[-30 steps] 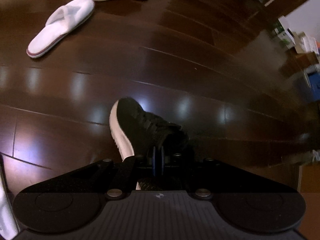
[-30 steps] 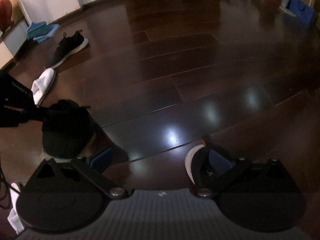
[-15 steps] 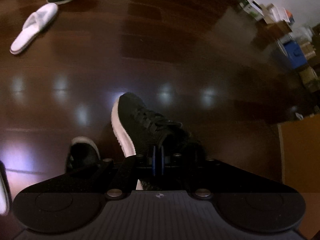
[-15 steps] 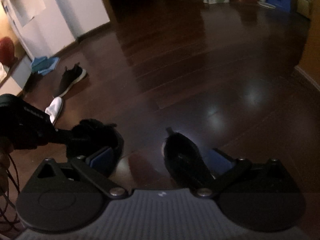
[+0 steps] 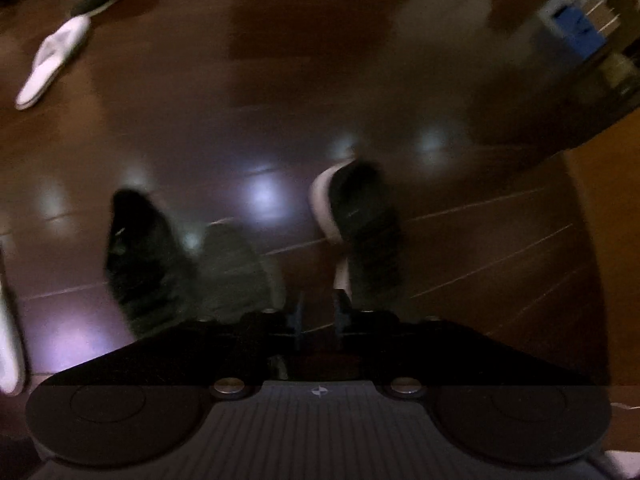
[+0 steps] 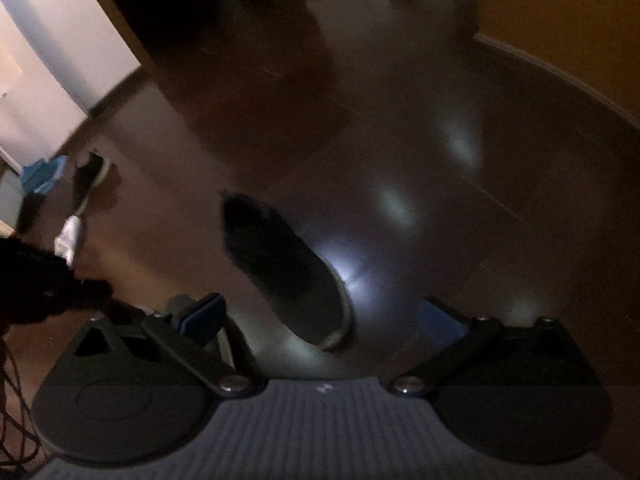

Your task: Organize scattered shoes

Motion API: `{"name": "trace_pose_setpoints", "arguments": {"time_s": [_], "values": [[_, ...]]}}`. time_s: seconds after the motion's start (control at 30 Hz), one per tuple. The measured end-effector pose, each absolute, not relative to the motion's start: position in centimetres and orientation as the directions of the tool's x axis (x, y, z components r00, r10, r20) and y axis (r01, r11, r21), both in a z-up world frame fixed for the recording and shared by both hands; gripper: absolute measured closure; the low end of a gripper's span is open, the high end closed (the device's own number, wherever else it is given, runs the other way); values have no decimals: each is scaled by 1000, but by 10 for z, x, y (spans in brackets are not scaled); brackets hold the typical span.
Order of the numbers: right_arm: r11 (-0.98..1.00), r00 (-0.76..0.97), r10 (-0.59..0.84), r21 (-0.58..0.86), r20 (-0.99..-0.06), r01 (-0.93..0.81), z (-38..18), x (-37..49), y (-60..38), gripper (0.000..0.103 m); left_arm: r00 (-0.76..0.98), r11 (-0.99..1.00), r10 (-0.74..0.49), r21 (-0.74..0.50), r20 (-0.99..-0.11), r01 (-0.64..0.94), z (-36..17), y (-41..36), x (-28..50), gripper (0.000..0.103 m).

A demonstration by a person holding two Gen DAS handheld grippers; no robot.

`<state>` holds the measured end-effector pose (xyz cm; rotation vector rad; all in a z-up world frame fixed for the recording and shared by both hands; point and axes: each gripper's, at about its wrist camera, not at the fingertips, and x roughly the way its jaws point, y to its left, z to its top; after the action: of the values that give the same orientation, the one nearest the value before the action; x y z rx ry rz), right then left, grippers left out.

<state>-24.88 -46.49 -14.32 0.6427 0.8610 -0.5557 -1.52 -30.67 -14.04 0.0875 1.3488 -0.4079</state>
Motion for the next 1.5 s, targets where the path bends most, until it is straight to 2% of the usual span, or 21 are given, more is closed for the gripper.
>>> {"name": "trace_pose_setpoints", "arguments": {"time_s": [0.07, 0.27, 0.4, 0.53, 0.6, 0.67, 0.73, 1.03, 1.27, 1.5], "values": [[678, 519, -181, 276, -835, 682, -153, -251, -465, 0, 146, 934, -195, -139, -970, 328, -166, -293, -23, 58], [687, 487, -145, 266, -861, 676, -179, -239, -463, 0, 55, 935, -103, -78, -993, 346, -240, -260, -45, 52], [693, 465, -122, 260, -877, 672, -196, -231, -461, 0, 30, 927, -65, -50, -997, 371, -264, -257, -56, 52], [681, 449, -99, 268, -888, 681, -211, -232, -462, 0, 39, 921, -66, -46, -997, 386, -277, -268, -57, 58], [675, 445, -94, 272, -890, 686, -213, -237, -464, 0, 48, 920, -50, -27, -998, 391, -282, -273, -57, 66], [670, 442, -90, 274, -892, 690, -214, -247, -466, 0, 46, 916, -24, -3, -999, 401, -290, -276, -57, 83], [664, 437, -85, 276, -895, 695, -217, -252, -467, 0, 38, 918, -19, -3, -999, 396, -291, -275, -56, 96], [622, 437, -94, 289, -895, 728, -217, -278, -478, 0, -141, 922, -172, -210, -975, 326, -277, -291, -92, 97], [585, 406, -134, 259, -904, 769, -218, -323, -487, 0, -229, 871, -187, -269, -955, 411, -272, -334, -145, 95], [464, 383, -124, 288, -915, 838, -234, -377, -496, 0, -309, 777, -193, -337, -931, 531, -271, -375, -191, 94]]}}
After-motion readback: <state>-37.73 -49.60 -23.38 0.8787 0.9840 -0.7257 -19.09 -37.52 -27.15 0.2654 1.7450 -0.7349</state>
